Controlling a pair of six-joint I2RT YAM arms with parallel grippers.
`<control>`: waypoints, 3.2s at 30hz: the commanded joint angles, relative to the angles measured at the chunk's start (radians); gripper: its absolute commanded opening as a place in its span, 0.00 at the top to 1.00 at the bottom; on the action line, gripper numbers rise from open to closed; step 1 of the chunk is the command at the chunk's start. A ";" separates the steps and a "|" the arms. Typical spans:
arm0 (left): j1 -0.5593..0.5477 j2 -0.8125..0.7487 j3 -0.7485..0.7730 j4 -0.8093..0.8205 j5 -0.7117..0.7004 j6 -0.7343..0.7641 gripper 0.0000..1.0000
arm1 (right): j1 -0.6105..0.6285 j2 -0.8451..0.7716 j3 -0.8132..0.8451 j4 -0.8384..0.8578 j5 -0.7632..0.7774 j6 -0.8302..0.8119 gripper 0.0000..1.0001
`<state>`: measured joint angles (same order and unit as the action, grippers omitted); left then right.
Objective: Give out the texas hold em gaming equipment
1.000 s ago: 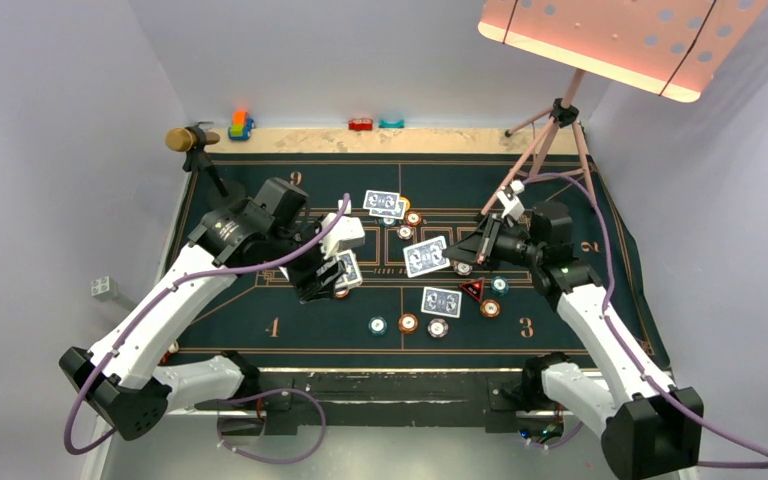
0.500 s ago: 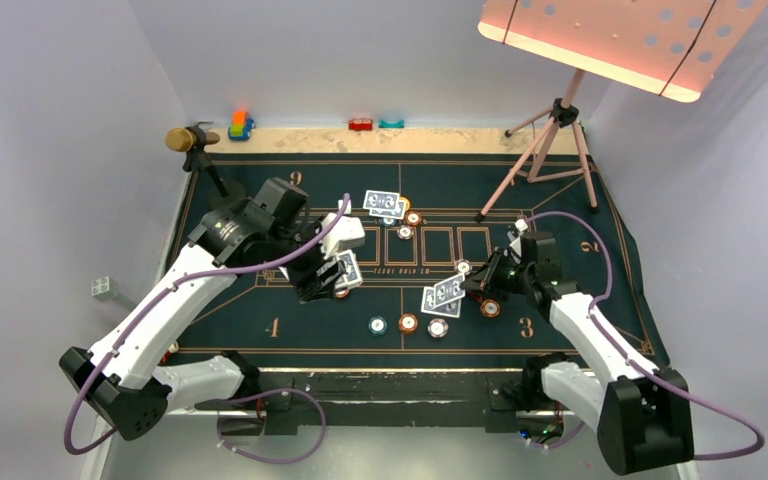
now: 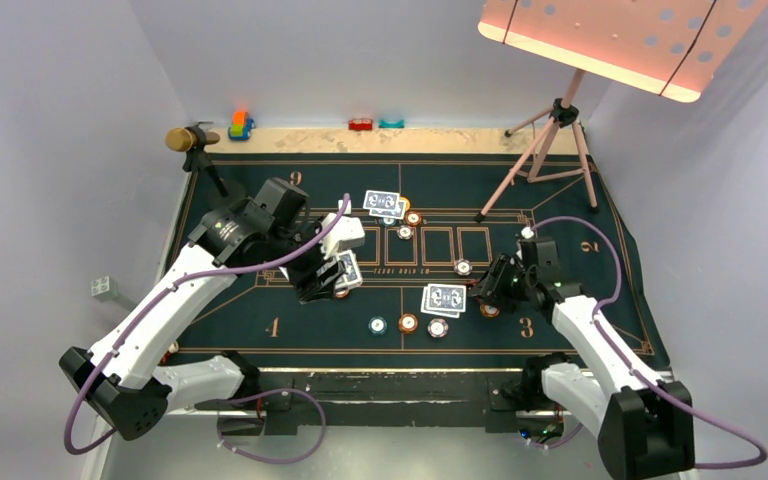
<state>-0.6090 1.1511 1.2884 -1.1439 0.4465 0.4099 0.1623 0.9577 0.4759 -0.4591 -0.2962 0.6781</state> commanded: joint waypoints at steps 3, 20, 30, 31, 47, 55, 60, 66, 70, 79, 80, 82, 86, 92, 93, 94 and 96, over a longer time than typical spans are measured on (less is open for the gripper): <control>0.003 -0.010 0.020 0.018 0.034 -0.006 1.00 | 0.015 -0.088 0.141 -0.112 0.046 -0.016 0.44; 0.002 -0.007 0.006 0.027 0.034 -0.013 1.00 | 0.558 0.299 0.597 0.402 -0.299 0.165 0.05; 0.004 -0.008 0.015 0.025 0.032 -0.011 1.00 | 0.644 0.445 0.611 0.523 -0.343 0.208 0.02; 0.002 -0.009 0.017 0.024 0.031 -0.012 1.00 | 0.647 0.463 0.614 0.521 -0.347 0.209 0.02; 0.003 -0.020 0.023 0.016 0.035 -0.008 1.00 | 0.602 0.459 0.529 0.597 -0.382 0.284 0.45; 0.003 -0.020 0.025 0.019 0.037 -0.011 1.00 | 0.570 0.410 0.455 0.626 -0.386 0.305 0.53; 0.003 -0.021 0.026 0.018 0.034 -0.011 1.00 | 0.559 0.399 0.445 0.630 -0.391 0.307 0.57; 0.004 -0.023 0.020 0.019 0.032 -0.008 1.00 | 0.524 0.355 0.437 0.560 -0.373 0.270 0.57; 0.003 -0.023 0.016 0.022 0.033 -0.009 1.00 | 0.483 0.295 0.425 0.522 -0.368 0.250 0.55; 0.003 -0.018 0.018 0.023 0.032 -0.010 1.00 | 0.525 0.306 0.447 0.581 -0.373 0.269 0.18; 0.003 -0.017 0.020 0.023 0.032 -0.011 1.00 | 0.544 0.327 0.462 0.579 -0.372 0.262 0.16; 0.003 -0.015 0.022 0.021 0.033 -0.011 1.00 | 0.590 0.377 0.498 0.558 -0.372 0.244 0.13; 0.003 -0.014 0.028 0.019 0.034 -0.011 1.00 | 0.613 0.444 0.520 0.577 -0.376 0.258 0.16; 0.003 -0.014 0.027 0.016 0.034 -0.010 1.00 | 0.612 0.434 0.517 0.574 -0.365 0.267 0.36; 0.002 -0.016 0.025 0.016 0.034 -0.011 1.00 | 0.609 0.424 0.511 0.570 -0.360 0.267 0.39; 0.003 -0.016 0.025 0.018 0.035 -0.011 1.00 | 0.606 0.416 0.505 0.566 -0.356 0.267 0.41; 0.004 -0.018 0.023 0.019 0.036 -0.011 1.00 | 0.597 0.399 0.479 0.564 -0.353 0.270 0.45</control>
<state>-0.6090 1.1534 1.2884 -1.1458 0.4492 0.4095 0.7765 1.4067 0.9550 0.0998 -0.6716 0.9524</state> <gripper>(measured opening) 0.701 0.582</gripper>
